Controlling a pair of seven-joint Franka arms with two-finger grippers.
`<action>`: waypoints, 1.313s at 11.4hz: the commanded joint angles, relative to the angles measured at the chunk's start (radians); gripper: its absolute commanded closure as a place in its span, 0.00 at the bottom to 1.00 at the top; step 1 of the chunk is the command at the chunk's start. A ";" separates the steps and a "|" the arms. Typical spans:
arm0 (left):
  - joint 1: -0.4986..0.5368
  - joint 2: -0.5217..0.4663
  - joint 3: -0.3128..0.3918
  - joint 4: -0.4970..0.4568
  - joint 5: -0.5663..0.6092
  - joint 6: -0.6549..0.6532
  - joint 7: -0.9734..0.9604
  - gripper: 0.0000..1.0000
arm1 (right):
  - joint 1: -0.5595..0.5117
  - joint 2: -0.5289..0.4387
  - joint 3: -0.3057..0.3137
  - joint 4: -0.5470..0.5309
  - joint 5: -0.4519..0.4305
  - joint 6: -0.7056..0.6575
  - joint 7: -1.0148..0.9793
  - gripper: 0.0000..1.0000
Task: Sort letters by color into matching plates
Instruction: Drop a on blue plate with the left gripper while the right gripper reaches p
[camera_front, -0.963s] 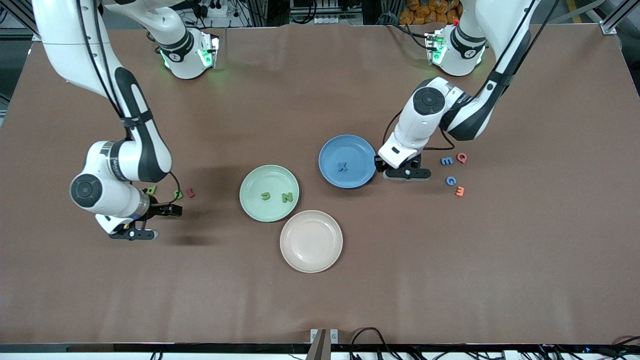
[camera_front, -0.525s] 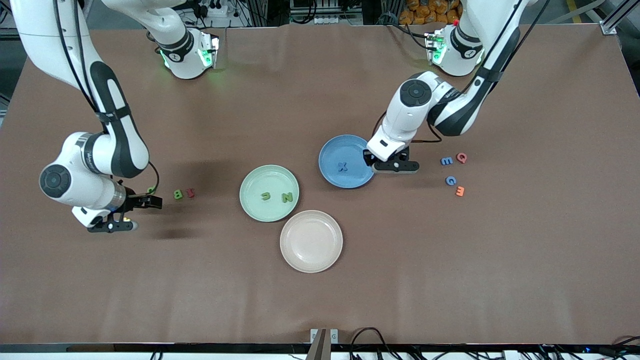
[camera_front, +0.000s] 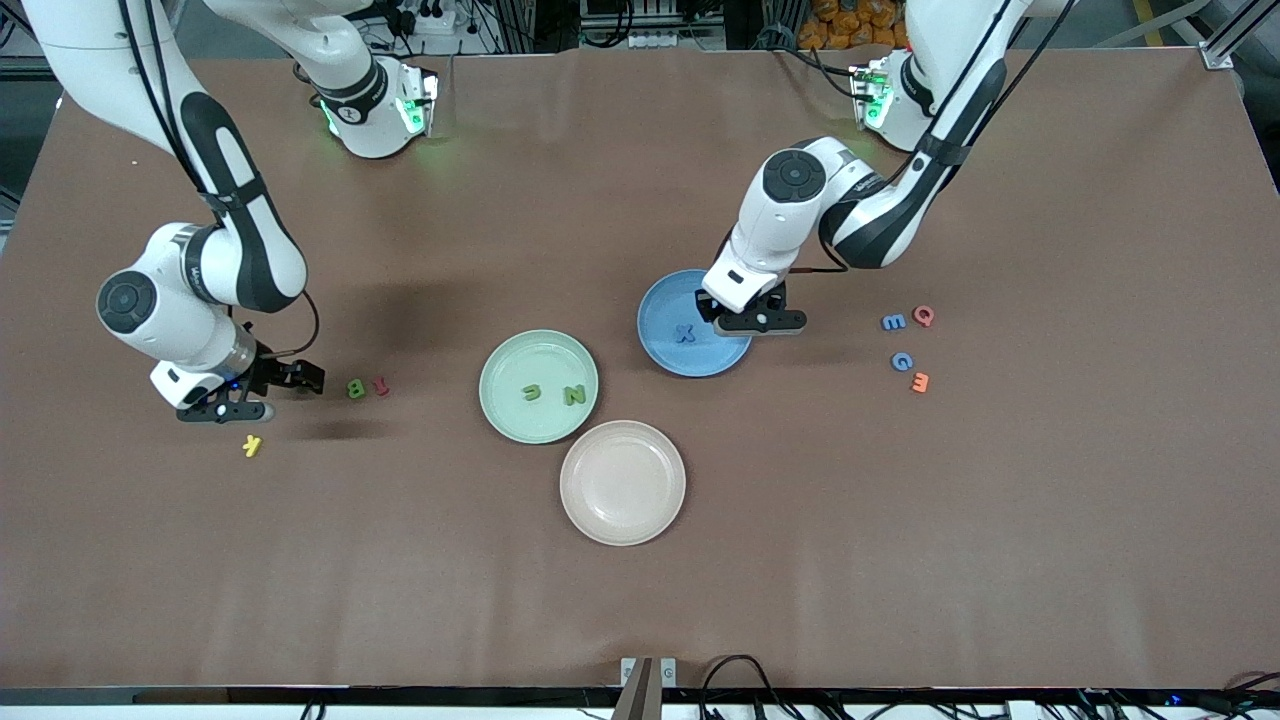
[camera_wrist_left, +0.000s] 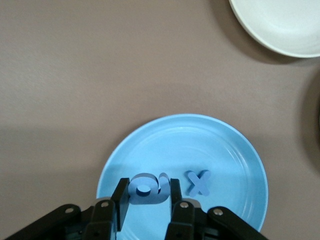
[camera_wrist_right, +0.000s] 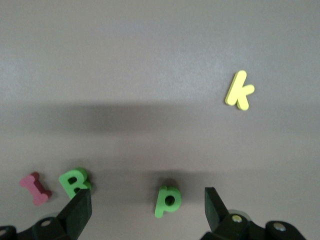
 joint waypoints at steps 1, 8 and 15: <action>-0.027 0.051 0.004 0.047 0.036 -0.016 -0.070 1.00 | -0.057 -0.083 0.015 -0.130 -0.017 0.074 -0.069 0.00; -0.058 0.115 0.010 0.070 0.043 -0.016 -0.103 1.00 | -0.087 -0.034 0.020 -0.144 -0.012 0.143 -0.101 0.00; -0.049 0.126 0.012 0.076 0.057 -0.016 -0.103 0.00 | -0.084 0.022 0.023 -0.141 -0.007 0.195 -0.100 0.00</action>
